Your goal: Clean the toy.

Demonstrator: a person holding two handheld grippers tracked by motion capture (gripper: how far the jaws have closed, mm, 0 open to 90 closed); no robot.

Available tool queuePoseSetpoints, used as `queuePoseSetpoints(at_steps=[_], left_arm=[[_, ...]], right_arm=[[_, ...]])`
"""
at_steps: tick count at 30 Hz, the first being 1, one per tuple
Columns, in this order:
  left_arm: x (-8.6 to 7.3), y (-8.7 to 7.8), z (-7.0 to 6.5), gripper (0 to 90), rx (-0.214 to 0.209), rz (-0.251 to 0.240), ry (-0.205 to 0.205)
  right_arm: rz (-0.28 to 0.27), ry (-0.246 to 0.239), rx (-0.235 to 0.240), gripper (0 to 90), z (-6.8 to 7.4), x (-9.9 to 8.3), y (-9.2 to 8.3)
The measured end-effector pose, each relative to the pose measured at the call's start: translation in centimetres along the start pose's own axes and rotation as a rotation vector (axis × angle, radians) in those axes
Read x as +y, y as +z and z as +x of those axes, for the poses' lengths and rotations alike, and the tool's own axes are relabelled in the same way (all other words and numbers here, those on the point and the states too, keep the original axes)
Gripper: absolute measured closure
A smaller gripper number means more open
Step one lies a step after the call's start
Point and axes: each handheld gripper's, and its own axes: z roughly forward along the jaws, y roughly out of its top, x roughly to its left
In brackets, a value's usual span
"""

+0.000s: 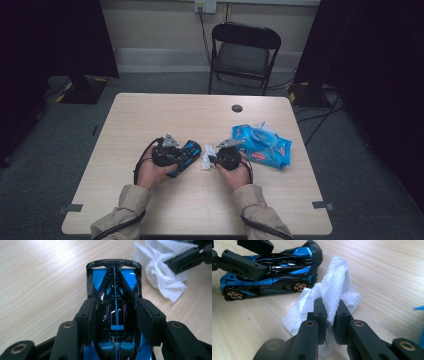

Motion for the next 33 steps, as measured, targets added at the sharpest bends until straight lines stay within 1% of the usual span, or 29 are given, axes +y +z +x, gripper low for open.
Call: queuePoseSetpoints(at_steps=[2, 3, 4, 5, 6, 8, 9, 10, 12, 13, 14, 16, 17, 22, 23, 25, 30, 32, 33], left_arm=[[0.0, 0.0, 0.0, 51.1, 0.0, 0.004, 0.007], [0.0, 0.0, 0.0, 51.1, -0.007, 0.004, -0.003], [0.0, 0.0, 0.0, 51.0, 0.002, 0.004, 0.006], [0.0, 0.0, 0.0, 51.1, 0.0, 0.001, 0.005], [0.0, 0.0, 0.0, 51.1, 0.003, 0.002, 0.011], [-0.1, 0.0, 0.0, 51.1, 0.0, 0.0, 0.008], [-0.1, 0.0, 0.0, 51.1, 0.0, 0.0, 0.008], [-0.1, 0.0, -0.1, 51.1, 0.0, -0.007, -0.002], [-0.1, 0.0, 0.0, 51.1, 0.002, -0.006, -0.001], [0.0, 0.0, 0.0, 51.1, 0.004, -0.002, 0.002], [0.0, -0.1, 0.0, 51.1, -0.004, 0.007, 0.006], [0.0, -0.1, 0.0, 51.1, 0.0, 0.003, 0.009], [-0.1, -0.1, 0.0, 51.1, -0.002, 0.001, 0.003], [-0.1, -0.1, 0.0, 51.1, 0.003, -0.001, 0.009], [-0.1, -0.1, -0.1, 51.1, 0.005, -0.004, 0.004], [-0.1, -0.1, -0.1, 51.1, 0.006, -0.003, 0.005], [-0.1, -0.2, -0.1, 51.1, 0.004, 0.001, 0.007], [-0.1, -0.1, -0.1, 51.1, 0.004, 0.001, 0.005], [-0.1, -0.1, -0.1, 51.1, 0.006, 0.003, 0.007]], right_arm=[[-0.007, 0.002, 0.005, 82.8, 0.0, -0.2, -0.4], [-0.007, 0.002, 0.005, 82.8, 0.0, -0.2, -0.4], [-0.009, 0.0, 0.012, 82.8, 0.1, -0.2, -0.4], [-0.01, -0.012, 0.024, 82.8, 0.6, -0.3, -0.2], [-0.011, -0.014, 0.028, 82.7, 0.8, -0.4, -0.1], [-0.013, -0.016, 0.032, 82.7, 1.2, -0.3, 0.2], [-0.013, -0.016, 0.032, 82.7, 1.2, -0.3, 0.2], [-0.011, -0.019, 0.039, 82.7, 1.7, -0.1, 0.8], [-0.006, -0.023, 0.044, 82.7, 2.0, 0.0, 1.1], [0.001, -0.036, 0.049, 82.7, 2.5, 0.2, 1.6], [0.002, -0.039, 0.053, 82.7, 2.8, 0.2, 1.8], [0.003, -0.045, 0.054, 82.6, 3.0, 0.3, 2.0], [0.006, -0.055, 0.065, 82.6, 3.3, 0.4, 2.3], [0.006, -0.061, 0.081, 82.8, 3.7, 0.3, 2.4], [0.01, -0.073, 0.09, 82.9, 4.0, 0.4, 2.4], [0.012, -0.085, 0.091, 82.9, 4.3, 0.3, 2.5], [0.01, -0.086, 0.106, 83.0, 4.7, 0.3, 2.5], [0.011, -0.087, 0.125, 83.1, 4.9, 0.2, 2.5], [0.015, -0.102, 0.139, 83.1, 5.5, 0.2, 2.6]])
